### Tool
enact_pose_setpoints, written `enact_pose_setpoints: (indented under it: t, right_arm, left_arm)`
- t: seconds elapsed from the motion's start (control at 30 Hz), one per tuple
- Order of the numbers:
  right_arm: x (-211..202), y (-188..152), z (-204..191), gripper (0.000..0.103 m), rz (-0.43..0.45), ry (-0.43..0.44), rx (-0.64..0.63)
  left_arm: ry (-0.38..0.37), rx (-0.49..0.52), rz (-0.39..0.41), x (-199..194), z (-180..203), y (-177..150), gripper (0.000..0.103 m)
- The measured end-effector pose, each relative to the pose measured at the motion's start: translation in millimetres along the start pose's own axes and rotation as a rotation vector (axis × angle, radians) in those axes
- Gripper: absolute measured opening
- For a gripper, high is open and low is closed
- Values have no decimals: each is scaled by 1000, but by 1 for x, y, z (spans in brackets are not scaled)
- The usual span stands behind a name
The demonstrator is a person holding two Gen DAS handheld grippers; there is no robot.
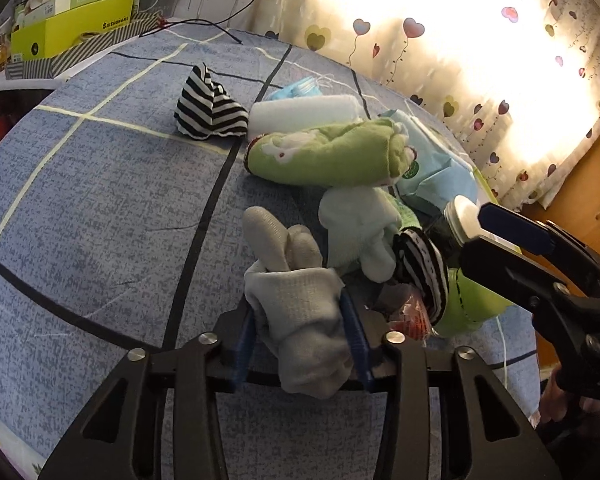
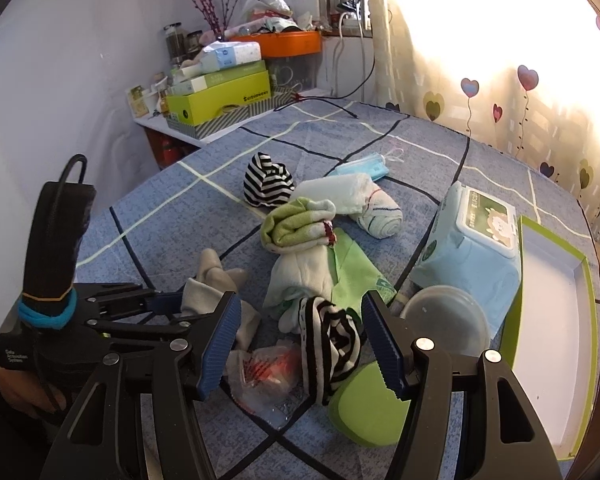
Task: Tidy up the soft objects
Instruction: 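Grasp the grey sock with the left gripper while the right gripper grasps the green rolled towel, then carry the green towel with the right gripper into the white tray and release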
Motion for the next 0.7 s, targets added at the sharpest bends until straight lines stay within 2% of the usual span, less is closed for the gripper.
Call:
enact_pose_setpoints:
  t: [0.17, 0.3, 0.47, 0.63, 0.67, 0.7]
  right_arm:
    - [11, 16, -5, 63, 5, 8, -14]
    - [22, 31, -11, 63, 9, 16, -28]
    - [45, 45, -12, 63, -7, 7, -28]
    - [66, 47, -12, 63, -41, -10, -26]
    - [67, 47, -12, 61, -42, -10, -26]
    - [69, 47, -12, 47, -44, -11, -26]
  left_arm:
    - [25, -2, 23, -7, -11, 6, 34]
    - [78, -2, 69, -16, -27, 15, 32]
    - [130, 13, 122, -26, -44, 27, 32]
    - [155, 29, 136, -25, -53, 32, 32]
    - [158, 28, 137, -25, -54, 32, 32]
    - [161, 27, 138, -24, -55, 32, 32]
Point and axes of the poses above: each gripper's, at about its wrist camera, not at the fingertips, and x roughly the way its jaws point, z to its right, y to its top, the point moved 7 cm from there along x, roughly the way its jaws point, and after that the axes turned 11 degrees about x, right-handed, at the moved point
